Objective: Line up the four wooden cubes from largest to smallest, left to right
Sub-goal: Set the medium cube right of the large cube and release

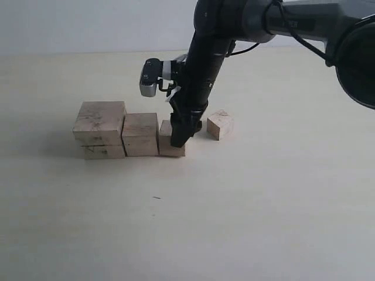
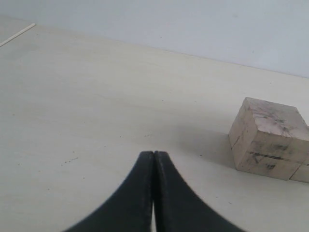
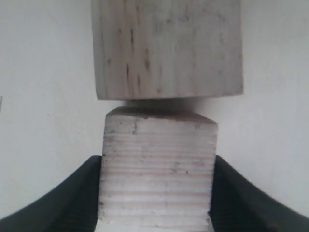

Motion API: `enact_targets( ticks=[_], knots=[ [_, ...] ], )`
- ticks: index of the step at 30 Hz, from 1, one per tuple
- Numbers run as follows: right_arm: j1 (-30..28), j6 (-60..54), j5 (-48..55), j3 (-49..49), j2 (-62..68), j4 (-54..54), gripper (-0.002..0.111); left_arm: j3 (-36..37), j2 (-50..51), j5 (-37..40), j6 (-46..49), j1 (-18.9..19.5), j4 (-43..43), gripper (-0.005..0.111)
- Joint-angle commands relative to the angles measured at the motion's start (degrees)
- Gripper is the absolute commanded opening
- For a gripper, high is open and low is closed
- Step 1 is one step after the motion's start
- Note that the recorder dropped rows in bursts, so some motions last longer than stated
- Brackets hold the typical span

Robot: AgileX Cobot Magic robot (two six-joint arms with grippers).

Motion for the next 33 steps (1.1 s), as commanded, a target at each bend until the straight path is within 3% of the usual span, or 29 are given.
enact_targets(
  ticks=[1, 33],
  knots=[
    [-0.08, -2.52, -1.73, -0.05, 1.47, 1.57, 0.0, -0.04, -0.31, -0.28, -0.1, -0.27, -0.06, 0.0],
    [-0.08, -4.42, -5.9, -0.05, 3.59, 2.46, 0.0, -0.04, -0.31, -0.28, -0.1, -0.27, -0.06, 0.0]
  ],
)
